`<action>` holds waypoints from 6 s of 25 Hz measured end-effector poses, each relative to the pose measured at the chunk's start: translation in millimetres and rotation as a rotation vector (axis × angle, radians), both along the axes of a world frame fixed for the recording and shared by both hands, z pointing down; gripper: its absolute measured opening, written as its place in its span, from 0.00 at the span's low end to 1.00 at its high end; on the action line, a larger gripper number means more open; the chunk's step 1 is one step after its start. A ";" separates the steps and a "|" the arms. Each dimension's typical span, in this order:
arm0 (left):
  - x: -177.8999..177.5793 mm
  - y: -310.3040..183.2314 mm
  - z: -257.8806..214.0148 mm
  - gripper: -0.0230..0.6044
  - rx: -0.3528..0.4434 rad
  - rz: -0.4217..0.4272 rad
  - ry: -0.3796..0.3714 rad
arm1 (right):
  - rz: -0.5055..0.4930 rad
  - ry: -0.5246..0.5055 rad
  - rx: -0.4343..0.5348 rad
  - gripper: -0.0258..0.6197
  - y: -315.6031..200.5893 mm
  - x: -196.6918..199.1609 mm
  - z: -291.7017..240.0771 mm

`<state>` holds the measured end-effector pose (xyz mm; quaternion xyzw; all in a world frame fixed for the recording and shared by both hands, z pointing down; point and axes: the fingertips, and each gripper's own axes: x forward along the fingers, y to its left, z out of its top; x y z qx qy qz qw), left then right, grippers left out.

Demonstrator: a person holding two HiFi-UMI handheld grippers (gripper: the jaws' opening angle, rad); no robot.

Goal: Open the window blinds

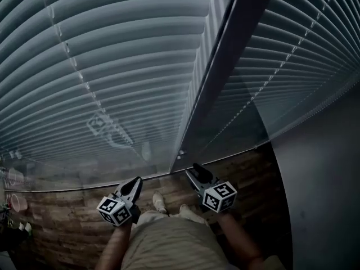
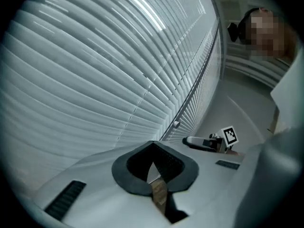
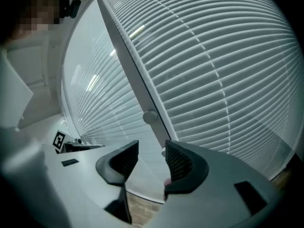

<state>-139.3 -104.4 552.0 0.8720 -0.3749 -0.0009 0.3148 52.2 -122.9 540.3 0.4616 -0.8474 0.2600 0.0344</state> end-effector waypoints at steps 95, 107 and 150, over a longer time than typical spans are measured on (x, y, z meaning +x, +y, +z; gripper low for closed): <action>-48.6 -36.3 43.4 0.05 -0.046 0.052 0.008 | 0.158 -0.091 -0.273 0.31 -58.3 -6.1 83.9; -44.0 -32.9 46.4 0.05 -0.055 0.064 0.008 | 0.092 0.721 -0.122 0.24 -59.8 -14.2 81.7; -39.9 -26.1 30.0 0.05 -0.058 0.111 0.007 | 0.125 0.759 -0.010 0.26 -58.0 -13.6 68.3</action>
